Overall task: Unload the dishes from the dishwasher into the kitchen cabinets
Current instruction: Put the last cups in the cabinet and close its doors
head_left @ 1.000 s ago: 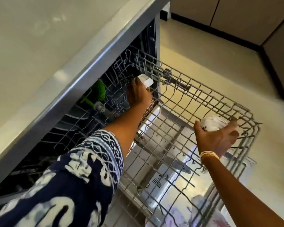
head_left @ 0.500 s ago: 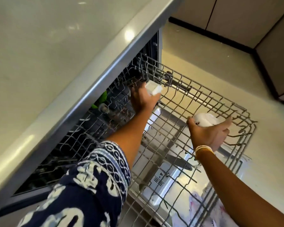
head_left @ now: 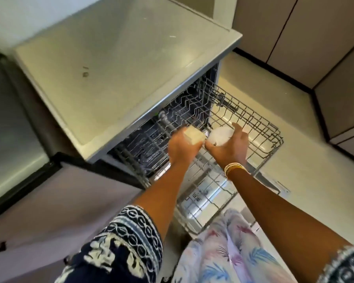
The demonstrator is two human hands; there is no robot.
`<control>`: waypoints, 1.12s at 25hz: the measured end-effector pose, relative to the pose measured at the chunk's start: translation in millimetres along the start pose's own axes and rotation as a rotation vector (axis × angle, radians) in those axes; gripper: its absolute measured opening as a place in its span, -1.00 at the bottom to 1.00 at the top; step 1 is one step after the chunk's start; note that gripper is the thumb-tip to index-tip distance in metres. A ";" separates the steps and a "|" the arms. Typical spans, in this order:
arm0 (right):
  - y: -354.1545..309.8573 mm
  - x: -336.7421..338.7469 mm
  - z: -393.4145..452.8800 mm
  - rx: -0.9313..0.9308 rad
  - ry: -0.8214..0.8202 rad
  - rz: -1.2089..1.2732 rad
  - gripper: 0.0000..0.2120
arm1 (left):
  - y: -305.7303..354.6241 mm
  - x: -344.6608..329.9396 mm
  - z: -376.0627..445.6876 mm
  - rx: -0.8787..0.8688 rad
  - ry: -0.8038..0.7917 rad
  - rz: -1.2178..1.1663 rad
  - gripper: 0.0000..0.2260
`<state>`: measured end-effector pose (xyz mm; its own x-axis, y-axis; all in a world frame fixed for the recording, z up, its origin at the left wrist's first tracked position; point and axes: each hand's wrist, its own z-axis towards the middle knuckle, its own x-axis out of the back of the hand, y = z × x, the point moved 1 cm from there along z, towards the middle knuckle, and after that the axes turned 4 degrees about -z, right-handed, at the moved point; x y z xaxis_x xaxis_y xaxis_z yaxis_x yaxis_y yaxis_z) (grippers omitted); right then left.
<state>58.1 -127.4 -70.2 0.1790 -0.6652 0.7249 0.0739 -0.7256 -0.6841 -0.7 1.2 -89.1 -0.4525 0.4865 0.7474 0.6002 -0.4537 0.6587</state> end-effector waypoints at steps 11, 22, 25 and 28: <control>-196.7 79.4 -203.3 0.565 -0.310 0.182 -0.10 | -40.8 304.3 -200.2 0.002 0.244 -0.090 -0.52; -486.8 118.7 -368.9 0.966 -0.487 0.635 -0.24 | -63.7 652.7 -284.1 -0.095 0.583 0.041 -0.46; -565.5 138.1 -394.1 1.068 -0.491 0.732 -0.26 | -56.2 743.6 -292.0 -0.164 0.659 0.023 -0.45; -640.7 159.3 -406.6 1.121 -0.490 0.832 -0.25 | -41.3 825.8 -292.1 -0.250 0.762 -0.028 -0.46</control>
<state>-359.6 159.9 516.4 0.8379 -0.5221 0.1591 0.4468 0.4887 -0.7494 -591.9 203.5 526.2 -0.8451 -0.1025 0.5248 0.4576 -0.6465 0.6105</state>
